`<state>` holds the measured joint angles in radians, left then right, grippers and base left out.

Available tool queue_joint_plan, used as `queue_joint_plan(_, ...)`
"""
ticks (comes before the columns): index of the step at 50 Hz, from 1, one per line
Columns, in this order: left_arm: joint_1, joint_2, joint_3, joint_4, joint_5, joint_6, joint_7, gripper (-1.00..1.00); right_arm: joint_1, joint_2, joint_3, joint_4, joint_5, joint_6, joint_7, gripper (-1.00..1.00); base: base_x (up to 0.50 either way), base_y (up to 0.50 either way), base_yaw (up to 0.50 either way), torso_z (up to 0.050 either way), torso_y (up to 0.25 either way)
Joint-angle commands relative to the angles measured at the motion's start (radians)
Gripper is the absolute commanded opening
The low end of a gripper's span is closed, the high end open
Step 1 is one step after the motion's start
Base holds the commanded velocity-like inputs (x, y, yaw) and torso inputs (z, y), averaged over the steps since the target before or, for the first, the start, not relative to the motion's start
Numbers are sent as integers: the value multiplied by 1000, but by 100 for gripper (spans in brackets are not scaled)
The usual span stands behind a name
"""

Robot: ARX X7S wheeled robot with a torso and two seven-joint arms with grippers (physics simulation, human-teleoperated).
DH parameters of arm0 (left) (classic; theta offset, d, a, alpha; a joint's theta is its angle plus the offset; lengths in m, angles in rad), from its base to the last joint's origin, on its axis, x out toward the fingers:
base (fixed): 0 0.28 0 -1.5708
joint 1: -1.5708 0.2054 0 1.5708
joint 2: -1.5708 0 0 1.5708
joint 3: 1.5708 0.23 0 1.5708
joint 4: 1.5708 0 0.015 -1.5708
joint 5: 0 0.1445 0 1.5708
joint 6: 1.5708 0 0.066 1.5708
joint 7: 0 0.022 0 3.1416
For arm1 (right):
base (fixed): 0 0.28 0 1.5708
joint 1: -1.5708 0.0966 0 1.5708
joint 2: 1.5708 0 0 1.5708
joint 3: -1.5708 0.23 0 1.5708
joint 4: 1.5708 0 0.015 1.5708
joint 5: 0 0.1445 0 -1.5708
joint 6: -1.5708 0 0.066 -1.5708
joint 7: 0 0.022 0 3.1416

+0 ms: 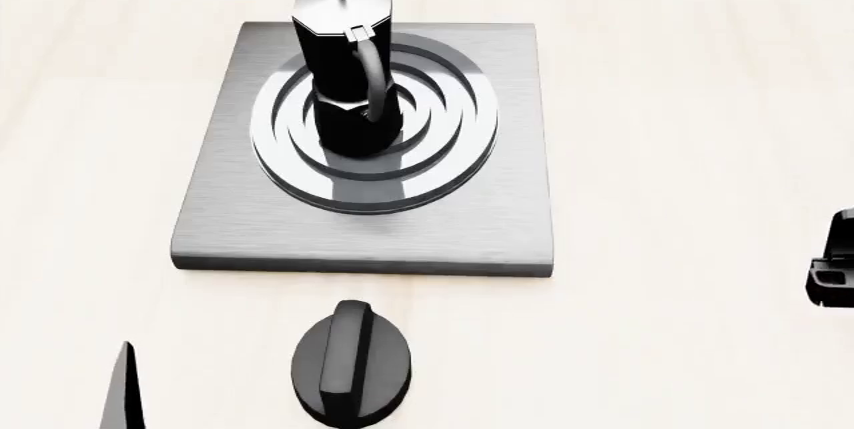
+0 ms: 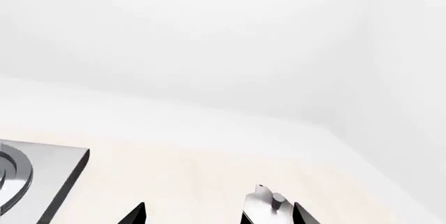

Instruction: Put both moka pots on the stove.

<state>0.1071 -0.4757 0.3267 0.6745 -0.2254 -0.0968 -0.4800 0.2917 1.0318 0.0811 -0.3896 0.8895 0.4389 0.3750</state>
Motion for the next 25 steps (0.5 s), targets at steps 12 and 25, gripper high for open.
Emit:
queue_joint_plan(12, -2, -6, -2, 1, -4, -1, -5, 100, 229, 40, -112, 295, 26, 162, -94, 100, 0, 0, 0, 0, 0)
queue_joint_plan(25, -4, -5, 5, -7, -1, 5, -5, 100, 416, 48, -260, 487, -69, 232, -260, 100, 0, 0, 0, 0, 0)
